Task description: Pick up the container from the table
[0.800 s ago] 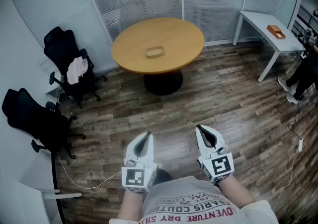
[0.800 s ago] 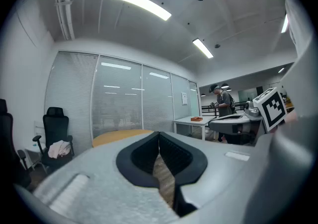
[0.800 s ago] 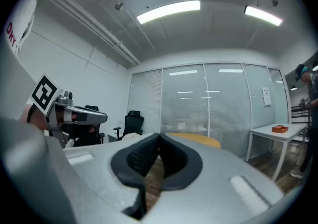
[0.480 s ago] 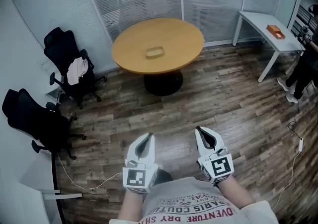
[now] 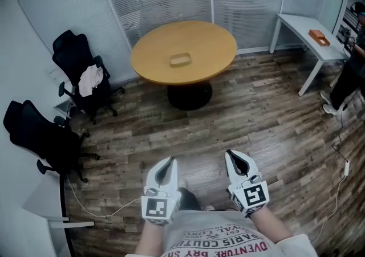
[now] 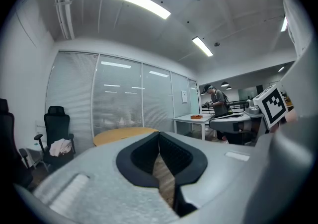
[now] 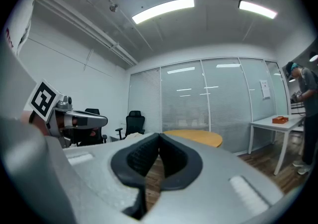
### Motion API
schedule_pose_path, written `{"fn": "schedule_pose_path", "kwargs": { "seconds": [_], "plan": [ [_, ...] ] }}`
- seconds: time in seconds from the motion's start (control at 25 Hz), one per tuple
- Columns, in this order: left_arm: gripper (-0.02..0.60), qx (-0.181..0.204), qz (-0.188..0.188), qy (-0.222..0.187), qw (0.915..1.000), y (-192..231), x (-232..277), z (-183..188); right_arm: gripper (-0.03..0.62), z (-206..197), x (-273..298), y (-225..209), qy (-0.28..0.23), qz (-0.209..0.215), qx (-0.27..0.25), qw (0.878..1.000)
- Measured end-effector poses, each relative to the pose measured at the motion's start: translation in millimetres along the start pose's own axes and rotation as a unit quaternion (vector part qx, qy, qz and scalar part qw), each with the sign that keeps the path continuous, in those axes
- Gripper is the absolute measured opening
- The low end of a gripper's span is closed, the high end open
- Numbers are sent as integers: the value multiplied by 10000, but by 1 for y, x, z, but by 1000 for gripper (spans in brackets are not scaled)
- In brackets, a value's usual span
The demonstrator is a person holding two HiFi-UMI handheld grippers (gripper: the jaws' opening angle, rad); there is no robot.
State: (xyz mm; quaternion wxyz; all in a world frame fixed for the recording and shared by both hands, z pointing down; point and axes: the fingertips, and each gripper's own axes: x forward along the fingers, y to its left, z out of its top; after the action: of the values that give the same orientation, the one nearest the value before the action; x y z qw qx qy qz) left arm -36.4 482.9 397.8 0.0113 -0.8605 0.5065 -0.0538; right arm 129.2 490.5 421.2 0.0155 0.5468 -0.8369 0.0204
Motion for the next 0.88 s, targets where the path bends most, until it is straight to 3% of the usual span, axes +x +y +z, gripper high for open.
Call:
{"fn": "schedule_pose_path", "kwargs": {
  "seconds": [0.32, 0.64, 0.88],
  "plan": [
    [8, -195, -61, 90, 9998, 31, 35, -17, 3, -17, 40, -13, 232, -146, 76, 9996],
    [8, -319, -220, 52, 9992, 114, 107, -16, 3, -16, 146, -18, 380, -334, 117, 9987],
    [8, -285, -272, -105, 9992, 202, 167, -6, 3, 4, 243, -19, 297, -490, 33, 9984]
  ]
}}
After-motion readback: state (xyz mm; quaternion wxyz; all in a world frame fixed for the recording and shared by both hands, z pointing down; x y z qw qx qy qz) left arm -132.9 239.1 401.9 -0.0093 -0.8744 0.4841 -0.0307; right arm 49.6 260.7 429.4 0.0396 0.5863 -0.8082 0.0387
